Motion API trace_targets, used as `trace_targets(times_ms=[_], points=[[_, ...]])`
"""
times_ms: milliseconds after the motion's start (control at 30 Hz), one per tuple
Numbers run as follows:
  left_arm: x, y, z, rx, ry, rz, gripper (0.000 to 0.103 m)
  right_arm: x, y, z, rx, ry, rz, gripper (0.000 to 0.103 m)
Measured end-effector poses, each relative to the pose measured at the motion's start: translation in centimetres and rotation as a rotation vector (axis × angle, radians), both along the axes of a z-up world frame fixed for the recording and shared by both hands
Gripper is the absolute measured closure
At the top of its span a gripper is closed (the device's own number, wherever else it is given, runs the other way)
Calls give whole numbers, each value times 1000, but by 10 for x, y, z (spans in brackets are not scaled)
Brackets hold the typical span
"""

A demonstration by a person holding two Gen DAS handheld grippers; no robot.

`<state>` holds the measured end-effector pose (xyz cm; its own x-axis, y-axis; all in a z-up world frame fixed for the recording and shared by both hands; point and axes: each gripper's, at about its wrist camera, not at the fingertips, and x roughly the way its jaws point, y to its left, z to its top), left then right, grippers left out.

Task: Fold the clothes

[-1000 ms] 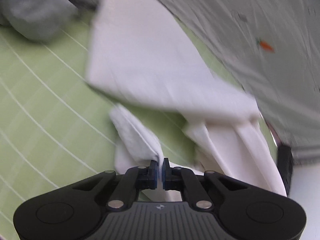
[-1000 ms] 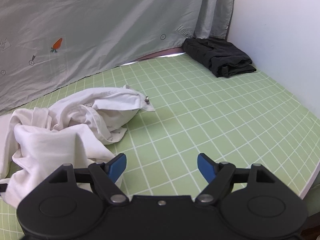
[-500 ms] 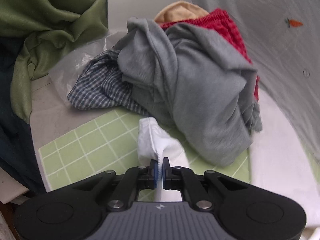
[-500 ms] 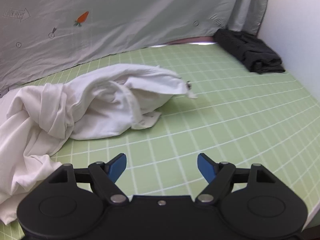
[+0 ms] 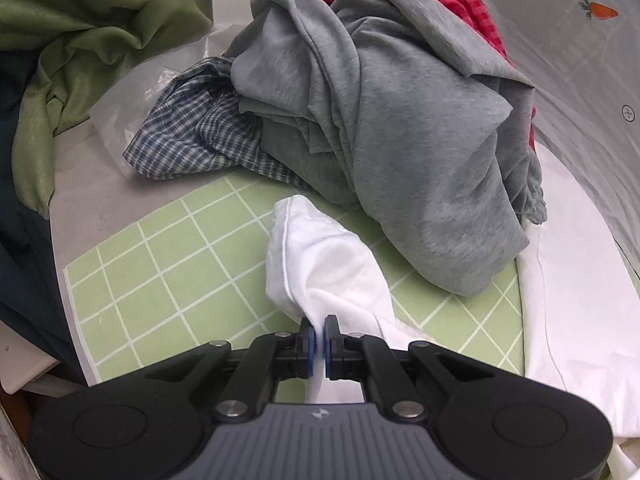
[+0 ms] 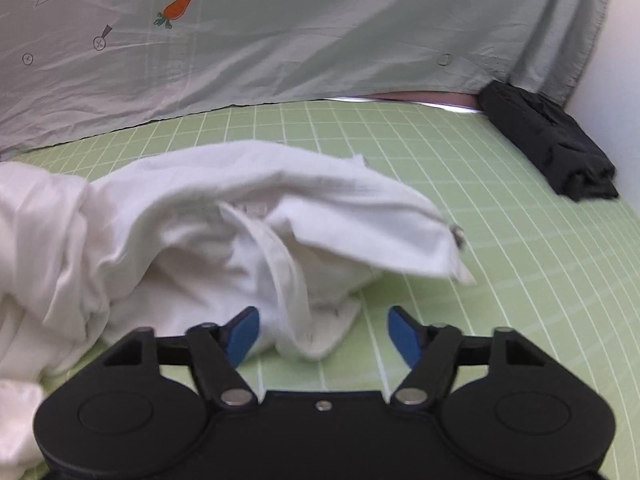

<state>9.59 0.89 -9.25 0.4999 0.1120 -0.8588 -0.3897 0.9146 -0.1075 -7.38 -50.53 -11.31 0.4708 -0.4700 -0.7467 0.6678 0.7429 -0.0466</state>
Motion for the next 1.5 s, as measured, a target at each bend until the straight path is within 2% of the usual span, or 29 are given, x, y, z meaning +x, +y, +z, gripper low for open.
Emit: trace_targets(times_ms=[33, 100, 133, 200, 333, 467, 633, 767, 867, 933, 967, 1033, 1100, 1167, 1233, 1333, 1500], points=[[1, -1, -1, 0, 1, 5, 98, 2, -2, -1, 6, -4, 14, 70], [2, -5, -1, 9, 2, 10, 99, 5, -7, -3, 17, -13, 41, 92], [2, -7, 0, 15, 2, 11, 99, 7, -9, -4, 23, -17, 55, 95], [1, -10, 2, 31, -3, 15, 99, -1, -9, 2, -44, -17, 38, 99], [-13, -11, 8, 64, -14, 24, 100, -45, -22, 25, -178, -12, -94, 100], [-38, -6, 13, 75, -14, 25, 100, -113, -32, 53, -347, 49, -207, 100], [-52, -14, 31, 13, -32, 6, 100, -147, -60, 91, -404, 42, -249, 100], [-18, -51, 45, 28, -94, -78, 100, -168, -84, 120, -436, 29, -277, 100], [34, -87, 56, 28, -155, -142, 100, -133, -111, 127, -495, 36, -233, 100], [77, -116, 57, 33, -197, -165, 99, -95, -142, 129, -487, -11, -250, 97], [96, -135, 56, 53, -224, -186, 94, -74, -160, 128, -472, -27, -271, 93], [108, -159, 52, 69, -240, -242, 82, -31, -195, 118, -447, -7, -310, 63], [109, -179, 47, 75, -241, -304, 52, 1, -209, 103, -439, 102, -288, 55], [110, -199, 42, 81, -242, -366, 30, 0, -198, 89, -406, 82, -261, 46], [97, -205, 27, 111, -201, -424, 29, -12, -183, 72, -368, 79, -267, 33], [69, -193, -3, 159, -85, -451, 28, -37, -161, 46, -289, 86, -279, 33], [25, -162, -29, 91, 12, -396, 27, -70, -146, 21, -128, 50, -343, 31]])
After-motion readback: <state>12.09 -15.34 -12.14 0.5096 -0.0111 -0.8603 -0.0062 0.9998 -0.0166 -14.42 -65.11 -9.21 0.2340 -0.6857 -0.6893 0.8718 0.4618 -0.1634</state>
